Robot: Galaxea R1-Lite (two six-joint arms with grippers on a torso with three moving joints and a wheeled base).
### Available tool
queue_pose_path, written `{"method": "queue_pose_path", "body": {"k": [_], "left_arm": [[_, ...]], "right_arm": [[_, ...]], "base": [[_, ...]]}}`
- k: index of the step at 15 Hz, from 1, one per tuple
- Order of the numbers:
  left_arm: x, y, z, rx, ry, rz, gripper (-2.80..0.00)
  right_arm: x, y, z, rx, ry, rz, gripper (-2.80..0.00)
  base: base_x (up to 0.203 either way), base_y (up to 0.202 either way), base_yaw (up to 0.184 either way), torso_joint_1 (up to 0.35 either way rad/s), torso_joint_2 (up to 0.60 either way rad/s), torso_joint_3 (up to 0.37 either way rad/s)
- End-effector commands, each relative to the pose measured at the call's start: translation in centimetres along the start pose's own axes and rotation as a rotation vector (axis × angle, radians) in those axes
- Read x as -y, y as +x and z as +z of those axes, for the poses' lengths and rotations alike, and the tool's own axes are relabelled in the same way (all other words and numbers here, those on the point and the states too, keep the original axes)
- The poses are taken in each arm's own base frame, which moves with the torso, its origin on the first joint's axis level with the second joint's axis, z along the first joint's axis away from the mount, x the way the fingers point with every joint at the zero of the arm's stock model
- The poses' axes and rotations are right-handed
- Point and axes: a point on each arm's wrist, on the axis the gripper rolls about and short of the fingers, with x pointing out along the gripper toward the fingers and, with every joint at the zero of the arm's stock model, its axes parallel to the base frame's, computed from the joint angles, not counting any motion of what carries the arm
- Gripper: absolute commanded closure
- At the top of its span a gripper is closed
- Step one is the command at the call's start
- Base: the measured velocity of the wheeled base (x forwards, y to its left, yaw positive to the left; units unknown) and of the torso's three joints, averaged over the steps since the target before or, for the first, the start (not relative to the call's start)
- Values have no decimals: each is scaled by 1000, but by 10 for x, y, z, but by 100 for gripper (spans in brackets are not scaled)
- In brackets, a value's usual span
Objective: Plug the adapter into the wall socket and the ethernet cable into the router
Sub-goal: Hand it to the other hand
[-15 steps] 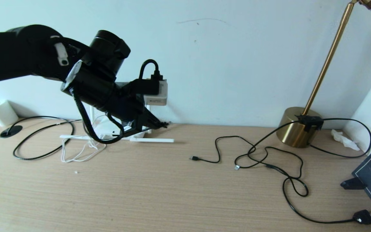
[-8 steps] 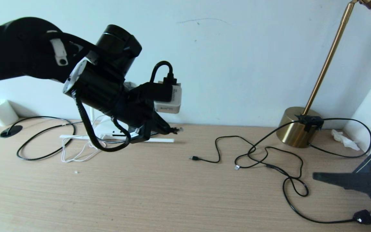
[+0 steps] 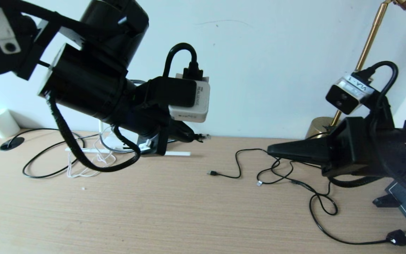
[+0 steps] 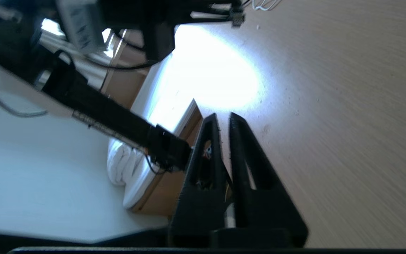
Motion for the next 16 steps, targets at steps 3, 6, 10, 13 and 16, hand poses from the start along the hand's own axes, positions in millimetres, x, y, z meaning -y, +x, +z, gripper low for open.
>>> {"method": "queue_pose_path", "body": {"k": [3, 6, 10, 13, 16], "left_arm": [[9, -23, 12, 38, 38, 27, 0], [14, -27, 11, 37, 39, 19, 0], [17, -29, 14, 47, 46, 15, 0], [17, -23, 15, 46, 44, 5, 0], [12, -14, 16, 58, 47, 33, 0]], "right_arm": [[10, 54, -3, 6, -9, -53, -280], [7, 69, 7, 41, -34, -23, -280], [5, 71, 10, 46, -42, -13, -280], [2, 73, 7, 34, -41, -4, -280], [-4, 72, 5, 31, -37, 12, -280]], "base": [[0, 0, 0, 0, 0, 0], [0, 0, 0, 0, 0, 0], [0, 0, 0, 0, 0, 0], [0, 0, 0, 0, 0, 0], [0, 0, 0, 0, 0, 0]]}}
